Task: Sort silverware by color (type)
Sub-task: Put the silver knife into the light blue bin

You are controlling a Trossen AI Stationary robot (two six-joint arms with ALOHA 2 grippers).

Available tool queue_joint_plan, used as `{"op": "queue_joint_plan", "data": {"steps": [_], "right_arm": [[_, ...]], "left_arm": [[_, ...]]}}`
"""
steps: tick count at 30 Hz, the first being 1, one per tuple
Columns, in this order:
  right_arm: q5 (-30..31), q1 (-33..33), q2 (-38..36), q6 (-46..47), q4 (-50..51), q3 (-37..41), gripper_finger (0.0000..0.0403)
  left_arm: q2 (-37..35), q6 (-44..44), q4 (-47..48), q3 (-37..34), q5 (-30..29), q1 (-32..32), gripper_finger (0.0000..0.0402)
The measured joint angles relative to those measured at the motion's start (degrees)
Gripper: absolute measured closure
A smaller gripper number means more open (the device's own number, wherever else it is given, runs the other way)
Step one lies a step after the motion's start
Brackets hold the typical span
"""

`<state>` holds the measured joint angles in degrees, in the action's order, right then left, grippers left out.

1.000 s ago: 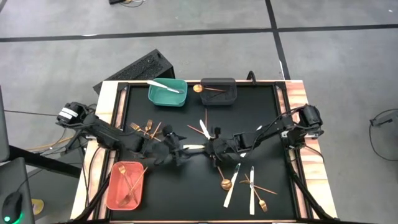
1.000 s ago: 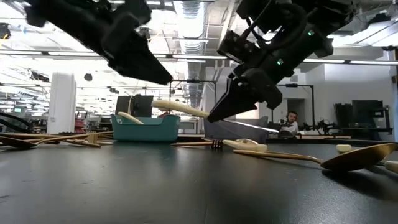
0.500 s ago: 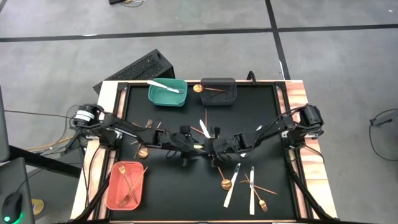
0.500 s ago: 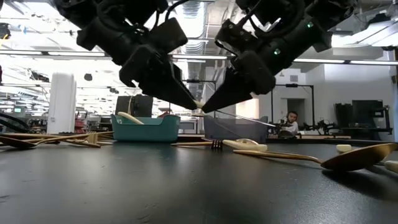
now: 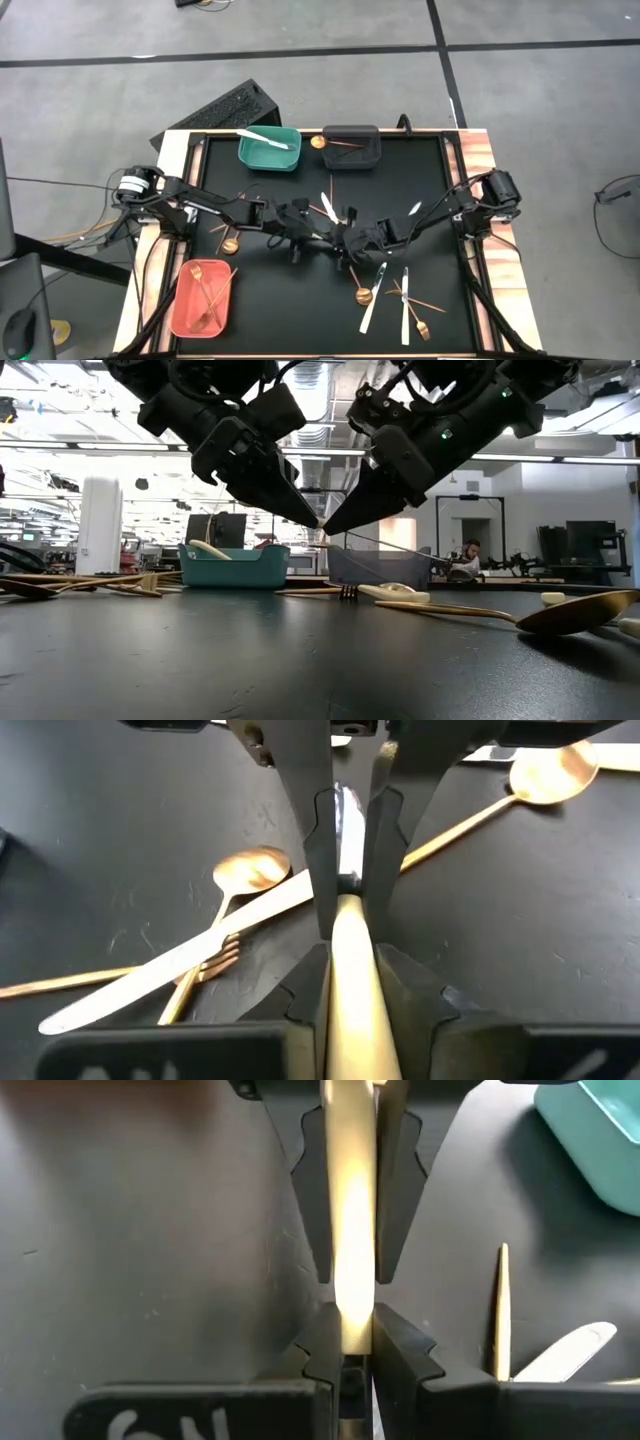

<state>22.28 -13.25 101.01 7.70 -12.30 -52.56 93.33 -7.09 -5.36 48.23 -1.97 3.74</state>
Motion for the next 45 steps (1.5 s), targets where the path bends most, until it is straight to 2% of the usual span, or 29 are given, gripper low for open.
{"op": "queue_joint_plan", "data": {"steps": [8, 14, 17, 19, 21, 25, 29, 32, 39, 43, 45], "right_arm": [[0.6, -0.1, 0.0, 1.1, -0.1, 0.0, 0.0333], [6.5, -1.4, -4.2, 7.4, 0.4, -0.1, 0.0246], [11.8, -3.2, -7.5, 7.4, 2.1, 0.0, 0.0208], [14.8, -4.4, -9.6, 6.2, 2.0, 0.0, 0.0193], [16.8, -5.5, -11.9, 5.5, 3.2, 0.0, 0.0187], [16.9, -6.4, -14.1, 5.3, 5.4, 0.1, 0.0187], [16.9, -6.1, -14.3, 5.7, 6.2, 0.1, 0.0194], [16.9, -5.5, -13.4, 7.6, 5.4, 0.0, 0.0197], [16.7, -5.4, -12.6, 11.2, 6.7, 0.2, 0.0198], [16.7, -5.7, -12.8, 13.3, 6.2, 0.0, 0.0198], [16.7, -5.9, -12.7, 14.2, 6.4, 0.0, 0.0198]], "left_arm": [[-0.1, -0.8, 0.6, 0.0, 0.0, -1.1, 0.0355], [-3.2, -2.8, 8.9, -0.2, -9.0, -1.8, 0.0353], [-7.8, -4.6, 15.1, -0.1, -14.4, -3.4, 0.0352], [-11.1, -5.4, 20.8, -0.1, -15.7, -5.5, 0.0352], [-15.0, -7.2, 24.6, -0.2, -16.2, -8.1, 0.0351], [-23.1, -13.6, 29.6, -0.1, -17.4, -13.9, 0.0351], [-29.1, -21.1, 33.5, -0.1, -15.3, -21.3, 0.035], [-30.6, -26.8, 35.2, -0.1, -13.9, -27.4, 0.035], [-27.5, -39.3, 33.9, -0.1, -7.4, -40.9, 0.0349], [-23.5, -41.8, 32.3, -0.1, -2.5, -46.7, 0.0349], [-21.2, -41.3, 31.6, -0.2, -2.2, -48.2, 0.0348]]}}
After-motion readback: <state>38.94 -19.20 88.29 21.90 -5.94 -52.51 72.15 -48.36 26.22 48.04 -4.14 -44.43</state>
